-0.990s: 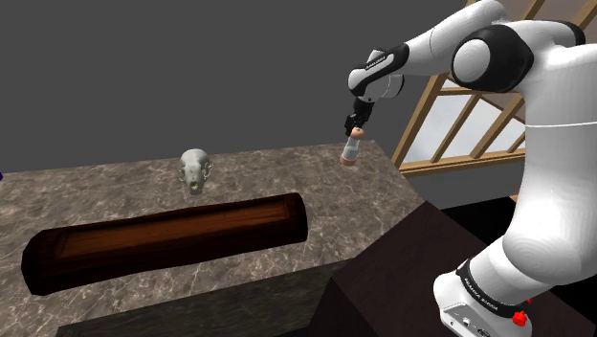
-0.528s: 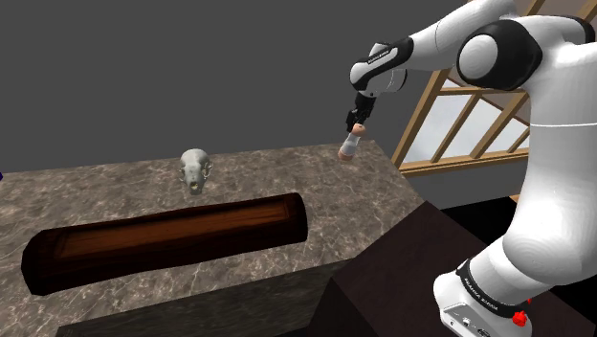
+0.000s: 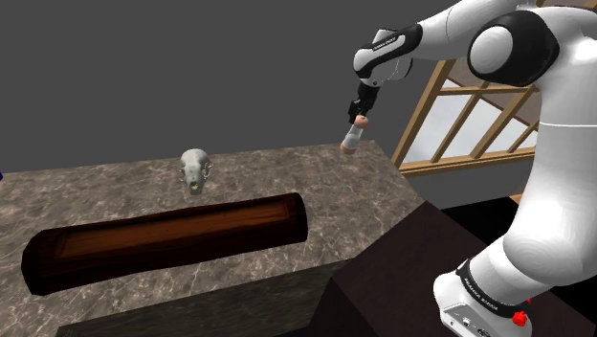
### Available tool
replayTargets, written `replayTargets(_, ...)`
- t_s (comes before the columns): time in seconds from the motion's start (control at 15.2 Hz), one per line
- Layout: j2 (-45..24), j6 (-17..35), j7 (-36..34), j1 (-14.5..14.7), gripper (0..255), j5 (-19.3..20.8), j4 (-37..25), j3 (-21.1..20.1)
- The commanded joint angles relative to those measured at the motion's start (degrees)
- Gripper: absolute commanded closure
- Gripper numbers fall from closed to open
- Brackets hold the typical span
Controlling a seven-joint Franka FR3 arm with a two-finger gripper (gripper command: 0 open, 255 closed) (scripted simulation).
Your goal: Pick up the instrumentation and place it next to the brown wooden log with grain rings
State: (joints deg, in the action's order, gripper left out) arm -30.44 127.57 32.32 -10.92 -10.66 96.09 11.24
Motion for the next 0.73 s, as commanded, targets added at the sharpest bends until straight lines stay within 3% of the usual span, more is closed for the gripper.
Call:
replayTargets(0.0, 0.7, -1.2, -0.1, 0.0, 255, 0.2, -0.5, 0.1)
replayTargets(0.66, 4.1, -7.3, -1.0, 0.3, 255, 1.3, -3.3, 0.7)
